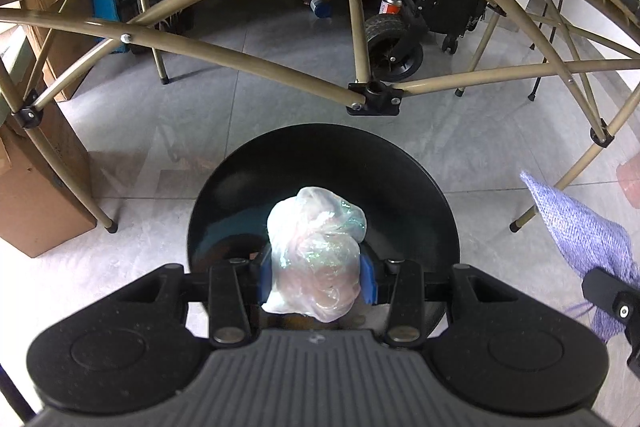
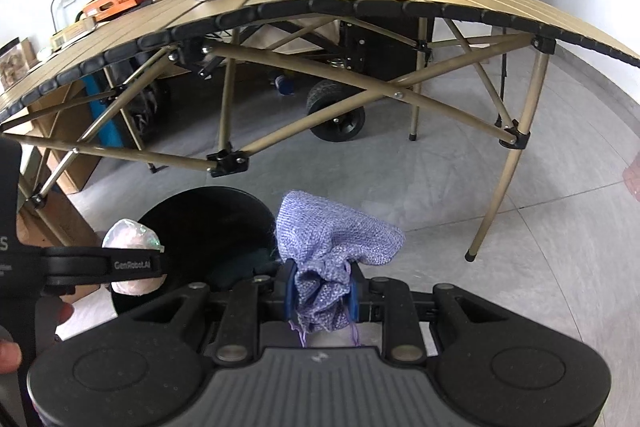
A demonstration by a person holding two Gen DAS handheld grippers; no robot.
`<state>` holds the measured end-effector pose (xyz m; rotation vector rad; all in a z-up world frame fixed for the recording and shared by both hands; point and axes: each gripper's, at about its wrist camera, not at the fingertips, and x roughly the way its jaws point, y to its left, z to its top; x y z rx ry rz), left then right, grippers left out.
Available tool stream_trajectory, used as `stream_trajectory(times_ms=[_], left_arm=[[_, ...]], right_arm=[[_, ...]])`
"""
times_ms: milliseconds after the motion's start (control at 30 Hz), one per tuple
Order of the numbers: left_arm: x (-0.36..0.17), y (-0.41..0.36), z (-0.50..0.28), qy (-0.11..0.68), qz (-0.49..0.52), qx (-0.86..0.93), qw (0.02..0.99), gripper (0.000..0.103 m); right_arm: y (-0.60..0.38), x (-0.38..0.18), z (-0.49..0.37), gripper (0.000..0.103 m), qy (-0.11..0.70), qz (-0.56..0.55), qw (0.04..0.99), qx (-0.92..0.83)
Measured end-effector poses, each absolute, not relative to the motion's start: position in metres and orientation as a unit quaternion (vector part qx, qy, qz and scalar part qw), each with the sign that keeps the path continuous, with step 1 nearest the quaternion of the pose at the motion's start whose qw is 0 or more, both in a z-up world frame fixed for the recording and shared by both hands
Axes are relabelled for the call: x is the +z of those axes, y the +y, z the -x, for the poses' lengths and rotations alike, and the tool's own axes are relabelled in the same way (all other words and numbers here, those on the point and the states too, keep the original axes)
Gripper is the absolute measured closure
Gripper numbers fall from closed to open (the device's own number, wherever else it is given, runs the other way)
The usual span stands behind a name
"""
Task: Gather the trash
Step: 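Open the left gripper to drop the plastic bag into the bin, then move the right gripper over the bin and open it to drop the cloth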
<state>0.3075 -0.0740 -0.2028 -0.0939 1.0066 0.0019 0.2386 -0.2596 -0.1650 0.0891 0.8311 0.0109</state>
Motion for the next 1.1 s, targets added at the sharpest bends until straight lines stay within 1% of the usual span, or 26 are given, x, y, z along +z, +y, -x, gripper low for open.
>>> stream_trajectory(times_ms=[333, 400, 433, 467, 500, 533, 567, 600, 833, 1100], left_arm=[[-0.212, -0.089, -0.319, 0.49, 0.035, 0.01, 0.871, 0.061], [-0.212, -0.089, -0.319, 0.492, 0.034, 0.01, 0.87, 0.058], [-0.211, -0.089, -0.319, 0.493, 0.034, 0.014, 0.869, 0.049], [-0.21, -0.088, -0.319, 0.493, 0.035, 0.019, 0.869, 0.032], [-0.209, -0.087, -0.319, 0.492, 0.038, 0.022, 0.87, 0.024], [-0.207, -0.086, -0.318, 0.489, 0.042, 0.024, 0.871, 0.011], [-0.205, -0.085, -0.318, 0.488, 0.044, 0.027, 0.871, 0.002], [-0.204, -0.084, -0.318, 0.489, 0.044, 0.029, 0.871, 0.0], [-0.199, -0.076, -0.318, 0.496, 0.038, 0.054, 0.866, 0.0], [-0.18, -0.059, -0.306, 0.487, 0.032, 0.057, 0.871, 0.0]], right_arm=[[-0.267, -0.17, -0.244, 0.08, 0.409, -0.049, 0.911, -0.006], [-0.267, -0.17, -0.244, 0.08, 0.408, -0.05, 0.911, -0.006], [-0.266, -0.17, -0.244, 0.08, 0.408, -0.05, 0.912, -0.007], [-0.266, -0.17, -0.244, 0.08, 0.408, -0.05, 0.912, -0.007], [-0.266, -0.17, -0.244, 0.08, 0.408, -0.051, 0.912, -0.007], [-0.266, -0.17, -0.244, 0.08, 0.407, -0.051, 0.912, -0.007], [-0.266, -0.17, -0.244, 0.08, 0.407, -0.051, 0.912, -0.007], [-0.266, -0.17, -0.244, 0.08, 0.407, -0.051, 0.912, -0.007], [-0.264, -0.169, -0.245, 0.08, 0.408, -0.049, 0.912, -0.002], [-0.25, -0.166, -0.247, 0.08, 0.405, -0.045, 0.913, 0.017]])
